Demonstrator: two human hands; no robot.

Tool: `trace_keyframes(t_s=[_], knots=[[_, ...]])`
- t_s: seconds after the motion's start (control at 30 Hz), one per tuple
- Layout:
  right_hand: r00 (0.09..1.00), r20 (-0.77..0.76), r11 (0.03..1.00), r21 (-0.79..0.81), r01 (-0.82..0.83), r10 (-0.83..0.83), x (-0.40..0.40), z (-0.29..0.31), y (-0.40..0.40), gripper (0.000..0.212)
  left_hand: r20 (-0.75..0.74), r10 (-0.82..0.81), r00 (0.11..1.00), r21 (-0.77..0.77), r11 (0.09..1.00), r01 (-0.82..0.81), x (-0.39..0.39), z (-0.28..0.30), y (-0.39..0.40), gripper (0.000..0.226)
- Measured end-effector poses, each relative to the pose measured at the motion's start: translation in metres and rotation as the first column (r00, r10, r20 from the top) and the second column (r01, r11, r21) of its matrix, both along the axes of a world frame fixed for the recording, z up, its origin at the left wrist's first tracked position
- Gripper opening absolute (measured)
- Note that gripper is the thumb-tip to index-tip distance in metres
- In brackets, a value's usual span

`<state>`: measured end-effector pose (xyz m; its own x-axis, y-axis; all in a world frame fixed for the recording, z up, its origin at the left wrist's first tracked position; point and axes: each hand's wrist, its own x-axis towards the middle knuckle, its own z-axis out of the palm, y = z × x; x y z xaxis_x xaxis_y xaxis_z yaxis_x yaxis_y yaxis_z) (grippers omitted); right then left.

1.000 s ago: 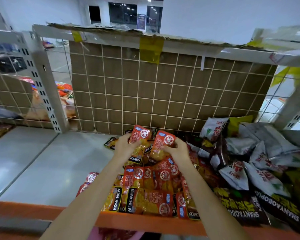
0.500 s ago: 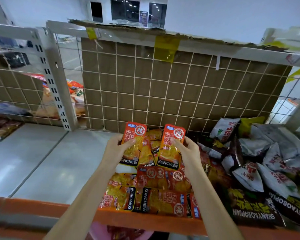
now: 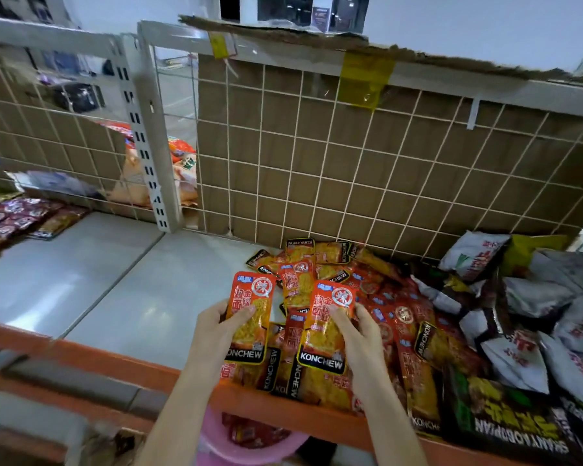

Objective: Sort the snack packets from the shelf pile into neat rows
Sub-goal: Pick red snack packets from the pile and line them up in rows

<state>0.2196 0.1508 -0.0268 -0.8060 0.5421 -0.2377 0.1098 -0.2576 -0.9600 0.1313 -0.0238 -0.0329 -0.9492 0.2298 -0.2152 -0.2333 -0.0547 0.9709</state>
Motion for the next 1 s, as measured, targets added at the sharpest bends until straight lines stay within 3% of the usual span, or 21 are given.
trace_keyframes(t_s=[0.1, 0.13, 0.27, 0.33, 0.47, 0.7, 1.0], knots=[[0.992, 0.014, 0.991, 0.04, -0.125, 0.125, -0.006, -0.001, -0.004, 0.018, -0.01, 0.088, 0.996, -0.005, 0.996, -0.088, 0.005, -0.002, -0.008, 0.005], [0.984, -0.002, 0.982, 0.054, -0.179, 0.179, -0.01, -0.004, -0.007, 0.014, -0.014, 0.122, 0.992, -0.006, 0.992, -0.122, 0.007, -0.003, -0.013, 0.006], [0.947, -0.002, 0.947, 0.022, -0.32, 0.321, -0.023, -0.009, -0.026, 0.014, 0.015, 0.313, 0.95, 0.006, 0.95, -0.313, 0.024, -0.008, -0.043, 0.008], [0.917, 0.032, 0.916, 0.041, -0.399, 0.398, -0.03, -0.012, -0.041, 0.005, 0.039, 0.421, 0.906, 0.016, 0.907, -0.421, 0.036, -0.011, -0.062, 0.007], [0.841, 0.01, 0.841, 0.002, -0.54, 0.54, -0.043, -0.018, -0.088, 0.008, 0.084, 0.576, 0.813, 0.009, 0.815, -0.579, 0.062, -0.018, -0.105, 0.008], [0.693, -0.03, 0.693, -0.026, -0.721, 0.72, -0.058, -0.02, -0.186, 0.011, 0.032, 0.727, 0.686, -0.059, 0.686, -0.725, 0.087, -0.02, -0.196, 0.009], [0.671, -0.048, 0.67, -0.035, -0.741, 0.74, -0.081, -0.016, -0.317, 0.009, -0.028, 0.749, 0.662, -0.046, 0.66, -0.749, 0.07, -0.007, -0.322, 0.005]])
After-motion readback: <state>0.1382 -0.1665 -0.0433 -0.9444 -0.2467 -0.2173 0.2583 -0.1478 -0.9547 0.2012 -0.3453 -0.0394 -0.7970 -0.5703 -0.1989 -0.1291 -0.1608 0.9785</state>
